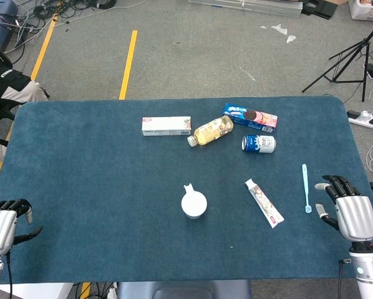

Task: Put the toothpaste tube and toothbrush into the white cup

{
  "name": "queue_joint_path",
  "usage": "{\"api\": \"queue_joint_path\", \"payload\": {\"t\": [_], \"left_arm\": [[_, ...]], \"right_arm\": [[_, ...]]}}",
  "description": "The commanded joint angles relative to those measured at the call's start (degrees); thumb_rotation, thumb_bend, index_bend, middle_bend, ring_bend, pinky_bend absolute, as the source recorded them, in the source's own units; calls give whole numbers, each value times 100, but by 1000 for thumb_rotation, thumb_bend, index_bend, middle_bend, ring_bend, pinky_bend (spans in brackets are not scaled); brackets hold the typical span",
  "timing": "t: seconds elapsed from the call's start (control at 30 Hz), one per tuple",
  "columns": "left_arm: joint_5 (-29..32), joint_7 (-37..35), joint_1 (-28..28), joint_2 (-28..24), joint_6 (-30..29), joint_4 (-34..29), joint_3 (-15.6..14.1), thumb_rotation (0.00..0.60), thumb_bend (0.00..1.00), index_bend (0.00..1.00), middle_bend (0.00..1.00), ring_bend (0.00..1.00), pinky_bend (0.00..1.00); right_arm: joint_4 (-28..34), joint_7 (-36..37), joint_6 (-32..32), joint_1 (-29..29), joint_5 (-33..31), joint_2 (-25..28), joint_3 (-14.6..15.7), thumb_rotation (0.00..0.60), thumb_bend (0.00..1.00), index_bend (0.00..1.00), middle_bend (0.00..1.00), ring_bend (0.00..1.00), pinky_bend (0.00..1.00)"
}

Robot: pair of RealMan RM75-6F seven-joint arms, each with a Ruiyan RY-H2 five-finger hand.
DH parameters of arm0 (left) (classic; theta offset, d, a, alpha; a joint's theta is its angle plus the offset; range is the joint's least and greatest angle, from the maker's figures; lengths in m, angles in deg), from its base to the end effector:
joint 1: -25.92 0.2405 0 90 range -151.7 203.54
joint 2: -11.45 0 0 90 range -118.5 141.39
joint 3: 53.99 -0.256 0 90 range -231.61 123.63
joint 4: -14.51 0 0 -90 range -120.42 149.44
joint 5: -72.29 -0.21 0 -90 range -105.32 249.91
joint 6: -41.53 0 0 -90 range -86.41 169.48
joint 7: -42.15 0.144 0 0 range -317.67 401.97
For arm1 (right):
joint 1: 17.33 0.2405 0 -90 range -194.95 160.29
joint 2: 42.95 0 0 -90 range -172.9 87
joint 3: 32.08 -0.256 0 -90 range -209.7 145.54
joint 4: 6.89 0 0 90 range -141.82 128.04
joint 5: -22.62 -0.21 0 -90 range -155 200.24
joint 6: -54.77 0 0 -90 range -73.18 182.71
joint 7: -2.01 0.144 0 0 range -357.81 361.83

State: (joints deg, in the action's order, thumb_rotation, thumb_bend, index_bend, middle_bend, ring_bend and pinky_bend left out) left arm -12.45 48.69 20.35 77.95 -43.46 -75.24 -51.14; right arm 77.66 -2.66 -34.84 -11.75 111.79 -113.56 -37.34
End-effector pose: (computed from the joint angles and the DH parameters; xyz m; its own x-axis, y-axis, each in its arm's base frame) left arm -0.3170 0.1854 0.1509 0.4988 -0.0009 0.8667 0.8667 0.0028 -0.4988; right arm -0.3100 -0.1937 0.1482 0.4810 0.1297 0.8671 -0.8696 -0.0549 0.4906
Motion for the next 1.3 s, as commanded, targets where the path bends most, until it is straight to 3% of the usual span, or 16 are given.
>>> {"api": "queue_joint_path", "payload": {"t": [0.03, 0.37, 0.63, 1.17, 1.3], "left_arm": [[-3, 1, -2, 12, 2, 7, -6, 600, 0, 681, 440, 393, 340], [28, -58, 62, -9, -105, 12, 14, 600, 0, 681, 440, 393, 341], [-13, -72, 82, 10, -115, 14, -23, 600, 0, 681, 441, 393, 341], [-33, -128, 75, 17, -101, 35, -21, 600, 0, 677, 435, 386, 341], [2, -141, 74, 8, -89, 32, -4, 600, 0, 677, 435, 386, 340]], "right_arm": [[16, 72, -38, -4, 43, 14, 4, 600, 249, 404, 290, 221, 490], [-1, -1, 215, 110, -30, 8, 7, 600, 249, 404, 290, 221, 490], [44, 108, 69, 98, 143, 11, 44, 600, 249, 404, 290, 221, 487], [-5, 98, 50, 117, 176, -2, 51, 600, 245, 404, 290, 226, 412], [18, 273, -3, 158, 422, 61, 126, 600, 233, 404, 239, 186, 351]]}}
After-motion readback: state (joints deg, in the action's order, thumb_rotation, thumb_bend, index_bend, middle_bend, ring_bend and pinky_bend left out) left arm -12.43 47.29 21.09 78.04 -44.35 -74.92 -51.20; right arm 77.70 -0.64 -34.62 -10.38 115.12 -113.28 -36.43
